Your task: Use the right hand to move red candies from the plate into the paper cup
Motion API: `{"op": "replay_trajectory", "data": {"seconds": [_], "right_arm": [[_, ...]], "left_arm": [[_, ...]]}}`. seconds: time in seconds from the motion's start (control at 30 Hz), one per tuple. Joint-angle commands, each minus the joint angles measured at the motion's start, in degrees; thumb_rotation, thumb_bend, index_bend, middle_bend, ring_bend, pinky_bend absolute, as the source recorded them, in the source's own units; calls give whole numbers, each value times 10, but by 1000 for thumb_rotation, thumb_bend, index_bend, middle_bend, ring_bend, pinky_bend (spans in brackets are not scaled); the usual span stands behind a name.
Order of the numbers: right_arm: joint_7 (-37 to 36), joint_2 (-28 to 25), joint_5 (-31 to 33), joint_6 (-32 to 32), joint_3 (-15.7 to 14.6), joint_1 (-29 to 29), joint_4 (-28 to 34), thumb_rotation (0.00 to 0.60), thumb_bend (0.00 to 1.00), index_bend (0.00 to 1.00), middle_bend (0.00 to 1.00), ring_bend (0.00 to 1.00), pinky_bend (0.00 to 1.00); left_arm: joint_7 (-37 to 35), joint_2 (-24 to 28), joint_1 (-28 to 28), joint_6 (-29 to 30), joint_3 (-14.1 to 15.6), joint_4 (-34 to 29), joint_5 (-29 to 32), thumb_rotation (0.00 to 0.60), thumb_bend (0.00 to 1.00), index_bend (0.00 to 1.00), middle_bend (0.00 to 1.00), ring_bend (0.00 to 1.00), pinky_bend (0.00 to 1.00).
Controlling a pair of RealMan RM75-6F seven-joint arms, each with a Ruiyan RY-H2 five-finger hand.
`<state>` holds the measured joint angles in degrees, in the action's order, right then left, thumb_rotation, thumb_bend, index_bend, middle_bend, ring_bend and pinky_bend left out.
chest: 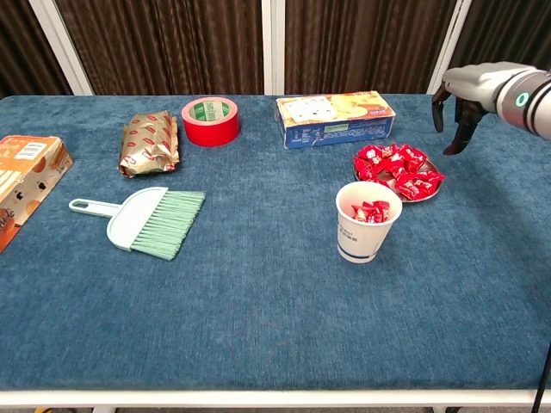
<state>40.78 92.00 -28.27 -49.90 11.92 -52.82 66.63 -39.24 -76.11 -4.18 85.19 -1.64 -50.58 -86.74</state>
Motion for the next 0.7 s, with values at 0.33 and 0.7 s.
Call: {"op": "replay_trajectory", "data": {"seconds": [0.33, 0.7], "right_arm": [[-11, 59, 18, 33, 13, -18, -85, 600, 107, 506, 1000, 1000, 945], [-9, 81, 25, 57, 17, -23, -124, 600, 107, 505, 1000, 1000, 945]], "left_arm": [[-14, -7, 2, -4, 3, 16, 0, 437, 92, 144, 136, 54, 191], [-21, -9, 1, -3, 3, 24, -2, 438, 92, 144, 136, 54, 191]]}}
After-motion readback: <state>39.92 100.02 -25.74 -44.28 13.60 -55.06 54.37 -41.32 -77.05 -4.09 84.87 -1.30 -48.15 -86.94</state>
